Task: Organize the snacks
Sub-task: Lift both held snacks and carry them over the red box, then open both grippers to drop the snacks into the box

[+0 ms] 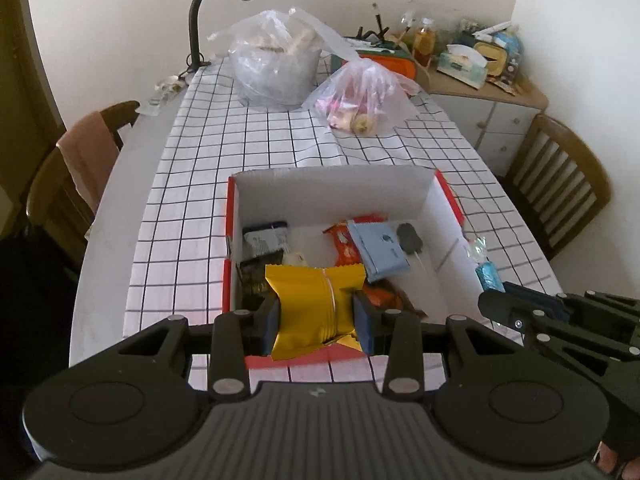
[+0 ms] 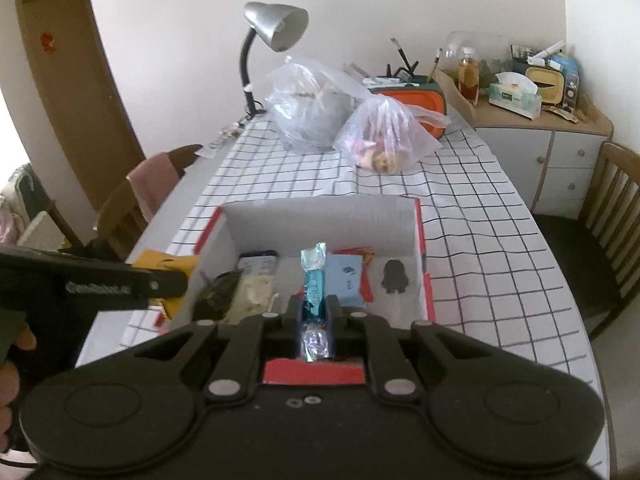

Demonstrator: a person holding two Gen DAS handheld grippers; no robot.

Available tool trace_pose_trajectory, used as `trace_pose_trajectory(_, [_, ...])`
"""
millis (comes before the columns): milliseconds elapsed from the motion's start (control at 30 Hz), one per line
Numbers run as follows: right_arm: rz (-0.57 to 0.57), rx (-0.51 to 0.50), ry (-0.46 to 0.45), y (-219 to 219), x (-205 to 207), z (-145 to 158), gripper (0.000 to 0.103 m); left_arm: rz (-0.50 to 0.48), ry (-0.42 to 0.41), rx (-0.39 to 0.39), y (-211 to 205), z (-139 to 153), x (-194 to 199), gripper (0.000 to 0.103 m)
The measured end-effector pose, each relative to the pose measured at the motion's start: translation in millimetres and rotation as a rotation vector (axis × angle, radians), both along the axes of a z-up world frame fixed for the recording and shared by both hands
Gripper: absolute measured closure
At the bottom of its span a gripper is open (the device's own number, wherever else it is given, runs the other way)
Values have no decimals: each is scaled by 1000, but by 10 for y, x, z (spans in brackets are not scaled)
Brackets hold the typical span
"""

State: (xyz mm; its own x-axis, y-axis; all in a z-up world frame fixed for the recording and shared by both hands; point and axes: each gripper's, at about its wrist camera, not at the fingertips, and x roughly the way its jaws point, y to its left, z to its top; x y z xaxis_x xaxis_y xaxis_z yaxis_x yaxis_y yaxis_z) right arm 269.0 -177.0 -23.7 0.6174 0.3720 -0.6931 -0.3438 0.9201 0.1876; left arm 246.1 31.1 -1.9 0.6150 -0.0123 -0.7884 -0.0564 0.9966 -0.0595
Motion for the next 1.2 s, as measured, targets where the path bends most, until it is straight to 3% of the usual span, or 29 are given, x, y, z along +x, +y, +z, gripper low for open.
trace_pose_trajectory(533, [9, -102, 137, 58, 940, -626, 94, 37, 154, -9, 97, -531, 935, 66])
trace_pose_trajectory(967, [74, -121, 208, 219, 1092, -921, 93, 44, 267, 15, 30, -923, 1323, 66])
trace_pose_trajectory(1200, [81, -112, 217, 228, 1090, -974, 85, 45, 292, 24, 2, -1029, 1351, 65])
